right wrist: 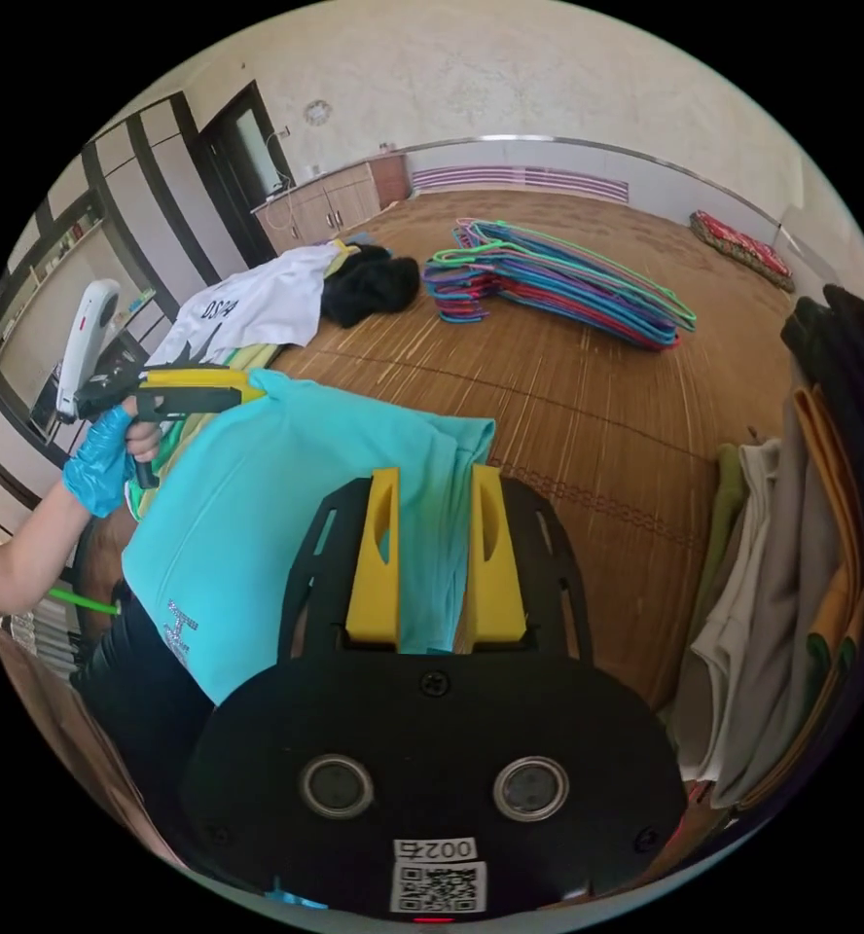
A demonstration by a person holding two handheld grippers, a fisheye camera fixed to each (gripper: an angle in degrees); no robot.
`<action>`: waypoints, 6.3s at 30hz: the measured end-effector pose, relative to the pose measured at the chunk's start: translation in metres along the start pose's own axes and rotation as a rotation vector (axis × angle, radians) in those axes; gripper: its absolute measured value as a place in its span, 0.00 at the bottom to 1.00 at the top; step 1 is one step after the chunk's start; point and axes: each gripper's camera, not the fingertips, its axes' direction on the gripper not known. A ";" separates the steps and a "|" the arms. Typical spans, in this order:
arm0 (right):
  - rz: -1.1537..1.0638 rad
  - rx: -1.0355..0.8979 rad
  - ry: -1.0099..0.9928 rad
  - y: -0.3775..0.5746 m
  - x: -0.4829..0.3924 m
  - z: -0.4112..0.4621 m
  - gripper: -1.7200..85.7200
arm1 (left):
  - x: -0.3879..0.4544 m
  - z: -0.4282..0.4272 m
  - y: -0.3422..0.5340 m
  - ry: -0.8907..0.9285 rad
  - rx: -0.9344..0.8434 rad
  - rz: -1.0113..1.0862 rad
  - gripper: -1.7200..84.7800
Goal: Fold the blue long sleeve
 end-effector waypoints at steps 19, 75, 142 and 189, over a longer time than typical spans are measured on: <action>-0.083 0.040 0.196 0.025 0.000 0.006 0.08 | 0.030 0.009 -0.010 -0.160 0.020 0.024 0.02; -0.045 0.054 -0.047 0.245 -0.067 -0.082 0.17 | 0.122 -0.049 0.176 0.013 -0.046 0.117 0.12; -0.036 -0.028 0.292 0.135 -0.042 -0.053 0.03 | 0.236 0.006 0.113 0.158 -0.138 0.509 0.01; 0.135 0.156 0.183 0.281 -0.065 -0.100 0.11 | 0.247 -0.095 0.104 -0.038 0.037 0.406 0.12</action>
